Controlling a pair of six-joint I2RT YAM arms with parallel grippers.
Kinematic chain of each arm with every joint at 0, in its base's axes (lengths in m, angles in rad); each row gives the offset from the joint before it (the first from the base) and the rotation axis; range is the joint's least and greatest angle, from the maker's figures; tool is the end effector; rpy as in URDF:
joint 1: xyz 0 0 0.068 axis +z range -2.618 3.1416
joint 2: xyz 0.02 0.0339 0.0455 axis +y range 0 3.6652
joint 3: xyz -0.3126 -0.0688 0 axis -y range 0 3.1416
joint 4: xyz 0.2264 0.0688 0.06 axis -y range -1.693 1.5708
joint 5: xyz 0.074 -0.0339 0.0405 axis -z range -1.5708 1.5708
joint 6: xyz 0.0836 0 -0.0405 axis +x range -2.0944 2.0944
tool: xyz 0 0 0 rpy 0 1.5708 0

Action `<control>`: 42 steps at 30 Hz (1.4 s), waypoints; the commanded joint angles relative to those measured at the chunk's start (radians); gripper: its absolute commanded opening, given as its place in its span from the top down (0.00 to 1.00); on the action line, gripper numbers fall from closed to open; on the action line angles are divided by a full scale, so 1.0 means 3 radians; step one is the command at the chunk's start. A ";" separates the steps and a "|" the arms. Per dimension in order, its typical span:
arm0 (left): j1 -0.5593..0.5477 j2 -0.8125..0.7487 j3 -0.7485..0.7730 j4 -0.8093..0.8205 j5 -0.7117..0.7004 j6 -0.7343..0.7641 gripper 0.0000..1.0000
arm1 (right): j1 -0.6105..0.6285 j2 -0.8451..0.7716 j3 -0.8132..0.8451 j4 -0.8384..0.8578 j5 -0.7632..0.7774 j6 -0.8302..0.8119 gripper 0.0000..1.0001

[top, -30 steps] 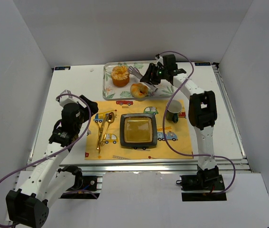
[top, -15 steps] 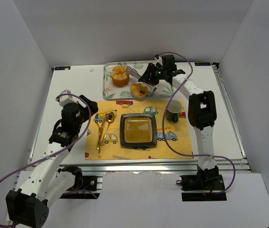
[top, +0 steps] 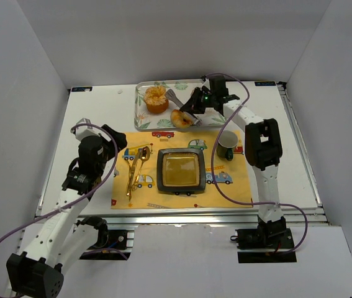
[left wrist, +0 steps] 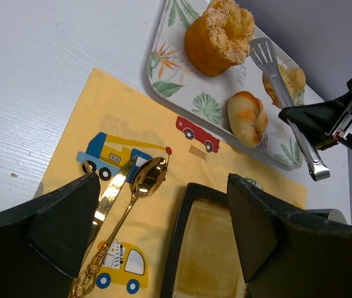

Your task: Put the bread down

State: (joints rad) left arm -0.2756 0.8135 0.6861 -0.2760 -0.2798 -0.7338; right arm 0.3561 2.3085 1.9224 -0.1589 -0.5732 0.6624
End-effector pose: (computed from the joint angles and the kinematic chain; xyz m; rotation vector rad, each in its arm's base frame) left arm 0.1789 -0.0266 0.3108 -0.6256 1.8762 -0.3862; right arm 0.5334 0.2468 0.2404 -0.0256 2.2591 1.1854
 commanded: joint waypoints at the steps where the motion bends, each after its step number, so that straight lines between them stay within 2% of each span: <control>1: 0.0024 -0.0109 0.0126 -0.0036 -0.0064 -0.0014 0.08 | -0.0062 -0.0178 -0.0118 0.0273 -0.0196 0.0250 0.97; 2: 0.0024 -0.0124 0.0127 -0.0041 -0.0069 -0.0014 0.08 | -0.0077 -0.0209 -0.0159 0.0325 -0.0226 0.0317 1.00; 14: 0.0024 -0.0170 0.0157 -0.0006 -0.0070 0.0002 0.08 | -0.0297 -0.0664 -0.0686 0.1321 -0.0825 0.1370 1.00; 23: 0.0024 -0.0201 0.0157 0.0040 -0.0059 0.0032 0.08 | -0.0307 -0.1190 -0.1242 0.1450 -0.1213 0.1473 1.00; 30: 0.0024 -0.0303 0.0055 0.0092 -0.0034 0.0048 0.08 | -0.0277 -0.1855 -0.1846 0.1118 -0.1545 0.1030 1.00; 36: 0.0024 -0.0375 -0.0001 0.0092 0.0017 0.0083 0.08 | -0.0236 -0.2499 -0.2286 0.0536 -0.1766 0.0283 1.00; 42: 0.0029 -0.0411 -0.0058 0.0066 0.0145 0.0124 0.08 | -0.0226 -0.3138 -0.2966 -0.0083 -0.1929 -0.0361 1.00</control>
State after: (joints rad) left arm -0.2756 0.7052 0.6792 -0.2558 -0.2684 -0.7155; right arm 0.2821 1.4315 1.0836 -0.0715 -1.0805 0.7048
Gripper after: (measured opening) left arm 0.919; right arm 0.177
